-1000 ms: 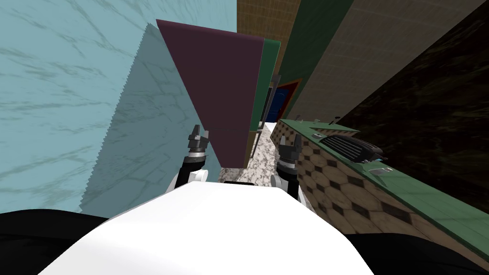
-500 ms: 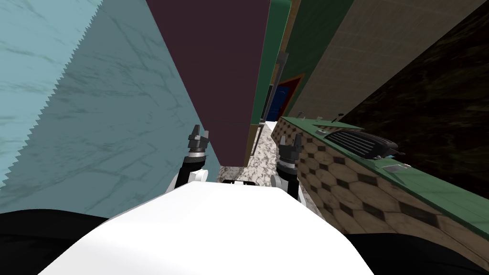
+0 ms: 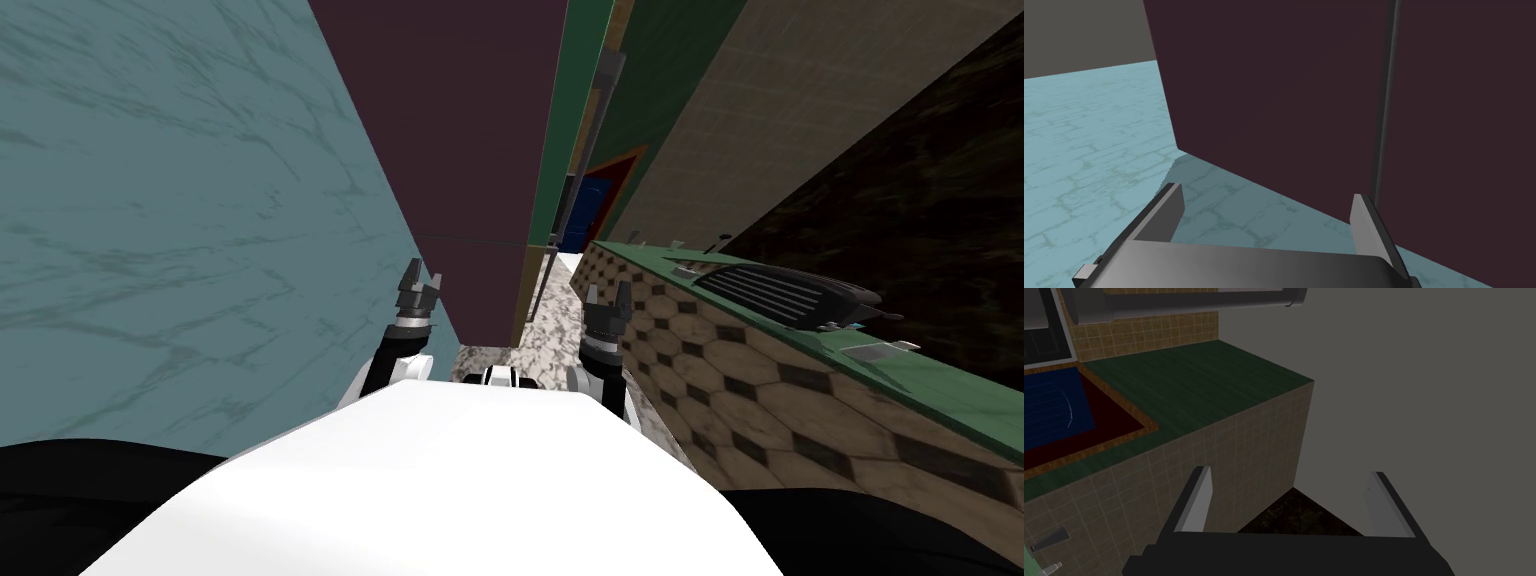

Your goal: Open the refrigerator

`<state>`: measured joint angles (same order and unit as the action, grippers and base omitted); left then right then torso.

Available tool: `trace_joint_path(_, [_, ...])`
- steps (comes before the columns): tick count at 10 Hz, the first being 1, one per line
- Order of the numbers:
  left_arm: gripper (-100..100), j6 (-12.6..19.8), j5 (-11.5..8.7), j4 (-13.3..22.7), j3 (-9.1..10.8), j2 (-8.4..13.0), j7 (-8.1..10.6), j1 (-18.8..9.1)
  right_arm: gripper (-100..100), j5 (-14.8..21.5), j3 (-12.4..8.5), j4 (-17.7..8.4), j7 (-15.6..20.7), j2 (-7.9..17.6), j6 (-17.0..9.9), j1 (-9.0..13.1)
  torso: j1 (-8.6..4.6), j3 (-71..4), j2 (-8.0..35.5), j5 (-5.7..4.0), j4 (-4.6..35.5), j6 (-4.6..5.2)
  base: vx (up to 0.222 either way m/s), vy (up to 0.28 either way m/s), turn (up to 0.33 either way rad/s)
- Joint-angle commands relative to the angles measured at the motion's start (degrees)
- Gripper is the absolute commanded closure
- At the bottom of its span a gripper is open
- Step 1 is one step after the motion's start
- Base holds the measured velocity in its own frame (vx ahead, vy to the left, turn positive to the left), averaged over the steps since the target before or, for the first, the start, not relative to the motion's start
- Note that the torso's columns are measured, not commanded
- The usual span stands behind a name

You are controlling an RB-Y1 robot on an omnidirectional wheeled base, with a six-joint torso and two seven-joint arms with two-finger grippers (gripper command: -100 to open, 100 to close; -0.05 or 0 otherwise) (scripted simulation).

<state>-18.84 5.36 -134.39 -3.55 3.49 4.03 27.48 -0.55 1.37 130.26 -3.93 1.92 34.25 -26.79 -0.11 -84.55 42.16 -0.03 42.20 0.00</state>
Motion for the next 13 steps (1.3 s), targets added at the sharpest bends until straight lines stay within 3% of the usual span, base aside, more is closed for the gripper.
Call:
trace_joint_path(1, [-100, 3.92, -0.56, -0.73, 0.08, 3.17, 0.11, -2.05, 0, 0.0, 0.0, 0.0, 0.0, 0.0, 0.0, 0.0, 0.04, -0.05, 0.04, 0.01, 0.05, 0.0, 0.048, -0.06, 0.065])
trace_joint_path(6, [-100, 11.38, -1.61, -2.1, -0.08, 5.61, 0.18, -6.3, 0, 0.0, 0.0, 0.0, 0.0, 0.0, 0.0, 0.0, 0.21, 0.03, 0.2, 0.06, 0.11, 0.0, 0.045, -0.078, 0.078])
trace_joint_path(13, [-100, 21.96, -2.94, -3.6, -0.3, 6.83, 0.27, -11.63, 0, 0.0, 0.0, 0.0, 0.0, 0.0, 0.0, 0.0, 0.19, 0.02, 0.19, 0.05, 0.1, 0.0, 0.041, -0.07, 0.076])
